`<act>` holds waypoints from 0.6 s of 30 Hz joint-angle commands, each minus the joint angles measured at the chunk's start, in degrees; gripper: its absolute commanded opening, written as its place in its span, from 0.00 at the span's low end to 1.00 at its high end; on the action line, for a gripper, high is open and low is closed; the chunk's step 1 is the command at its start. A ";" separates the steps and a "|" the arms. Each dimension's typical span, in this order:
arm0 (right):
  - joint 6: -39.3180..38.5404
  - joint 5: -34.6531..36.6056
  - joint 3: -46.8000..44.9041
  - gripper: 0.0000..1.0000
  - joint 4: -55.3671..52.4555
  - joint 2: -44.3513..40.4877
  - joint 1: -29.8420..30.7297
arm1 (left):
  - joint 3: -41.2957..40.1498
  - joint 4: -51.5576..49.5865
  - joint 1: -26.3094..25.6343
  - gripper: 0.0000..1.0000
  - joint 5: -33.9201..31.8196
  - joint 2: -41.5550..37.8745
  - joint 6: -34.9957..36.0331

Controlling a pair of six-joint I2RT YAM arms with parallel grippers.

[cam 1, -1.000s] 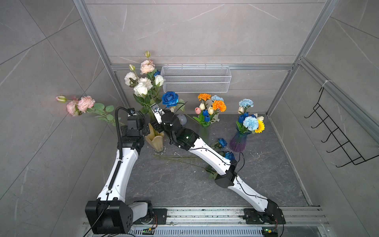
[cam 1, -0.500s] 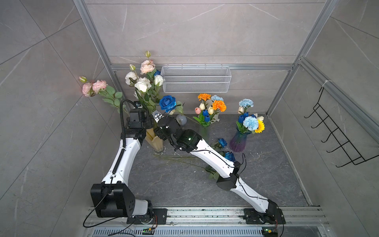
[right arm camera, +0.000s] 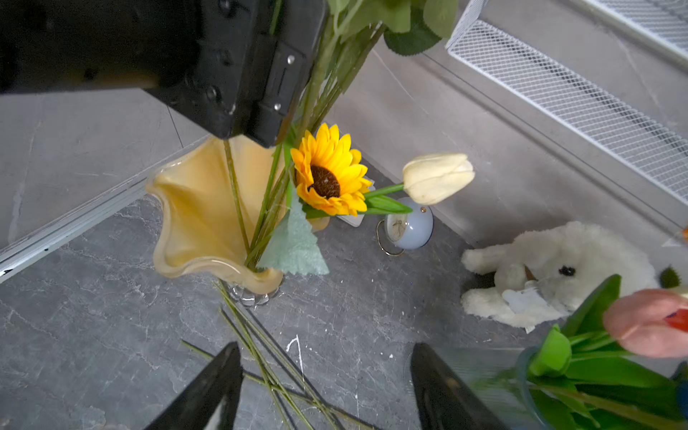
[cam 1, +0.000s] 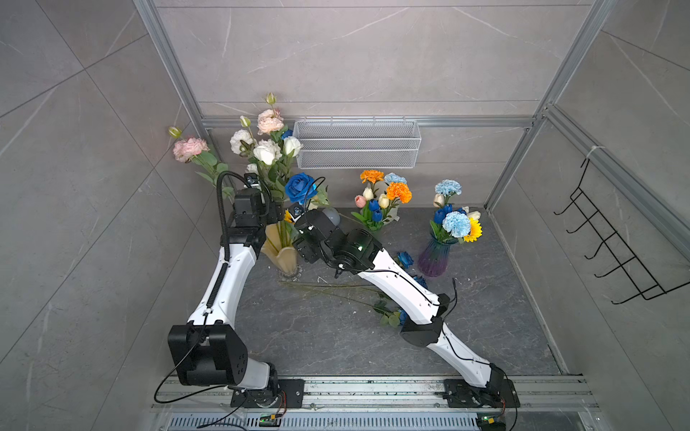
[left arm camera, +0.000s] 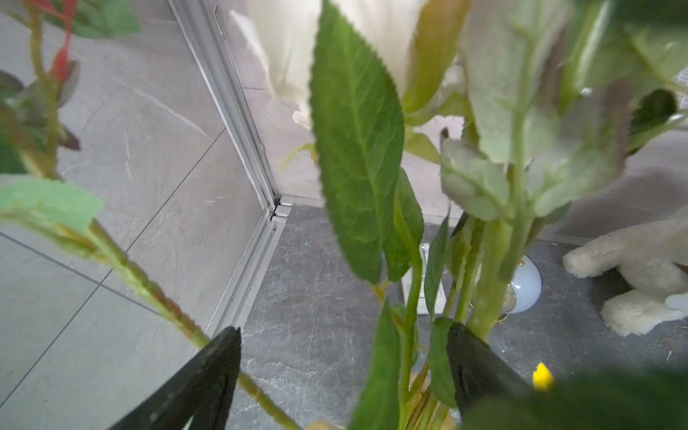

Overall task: Pick out blue flowers from the vase
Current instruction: Adjust the vase at the center of the board.

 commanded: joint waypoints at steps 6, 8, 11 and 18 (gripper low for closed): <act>2.65 0.15 3.68 0.72 -3.52 -2.01 -0.26 | 4.76 3.86 -0.04 0.87 6.33 3.55 -0.39; 3.14 -0.90 3.63 0.71 -3.74 -2.46 -0.78 | 3.62 5.32 -0.04 0.87 7.40 2.97 -0.82; 2.89 -1.34 3.67 0.71 -3.50 -2.56 -1.06 | 1.55 7.42 -0.04 0.87 8.14 1.60 -1.26; 2.18 -7.21 3.68 0.70 -0.15 -0.35 -0.89 | -3.26 8.58 -0.04 0.86 6.12 -3.42 -1.06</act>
